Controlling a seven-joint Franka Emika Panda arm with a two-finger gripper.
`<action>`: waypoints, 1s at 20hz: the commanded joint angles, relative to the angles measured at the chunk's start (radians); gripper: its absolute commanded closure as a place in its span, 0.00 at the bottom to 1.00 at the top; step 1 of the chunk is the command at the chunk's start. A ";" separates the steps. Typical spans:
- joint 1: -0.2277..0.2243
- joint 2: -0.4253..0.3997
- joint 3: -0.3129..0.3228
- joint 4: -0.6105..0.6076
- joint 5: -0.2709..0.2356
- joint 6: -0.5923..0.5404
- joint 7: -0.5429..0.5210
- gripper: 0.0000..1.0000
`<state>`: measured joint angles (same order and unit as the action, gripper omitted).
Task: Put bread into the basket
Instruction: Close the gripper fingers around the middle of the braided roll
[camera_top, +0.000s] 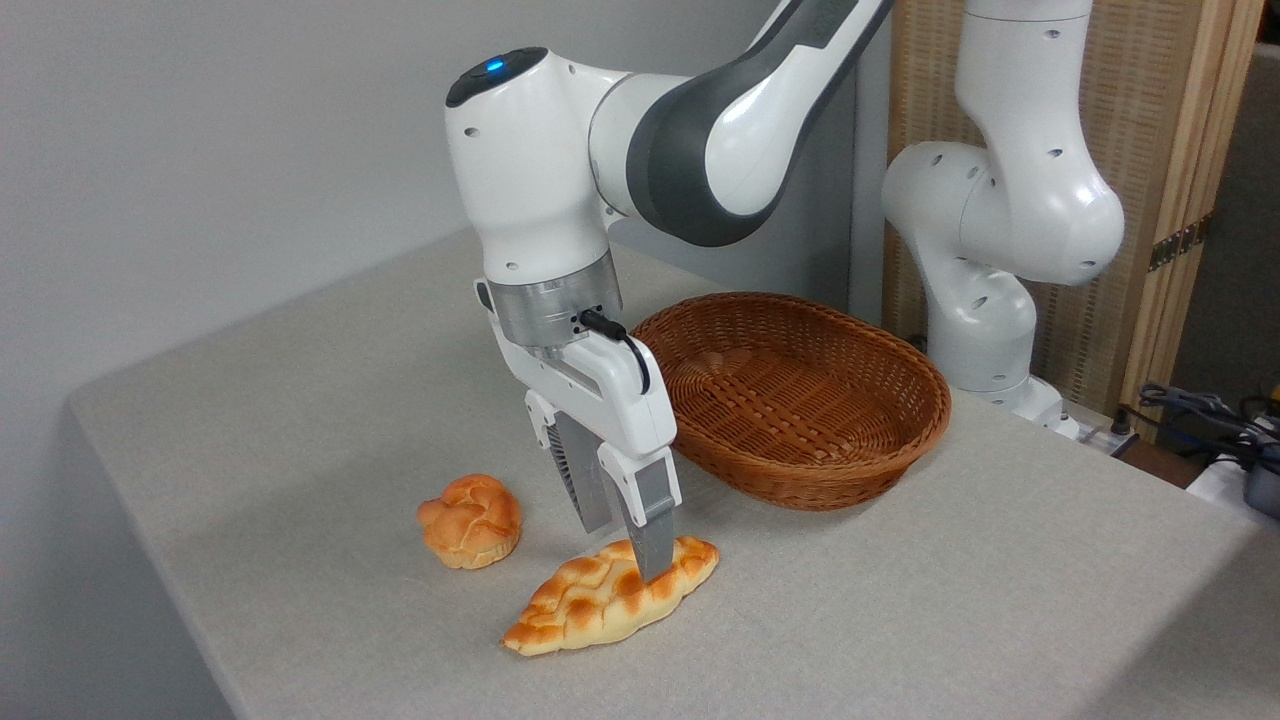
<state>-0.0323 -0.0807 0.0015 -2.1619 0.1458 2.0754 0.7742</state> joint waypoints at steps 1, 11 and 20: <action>-0.008 -0.014 0.008 -0.024 0.020 0.052 0.004 0.00; -0.008 0.016 0.006 -0.055 0.020 0.132 0.007 0.00; -0.006 0.035 0.011 -0.058 0.020 0.181 0.007 0.67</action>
<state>-0.0320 -0.0538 0.0028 -2.2133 0.1514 2.2178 0.7743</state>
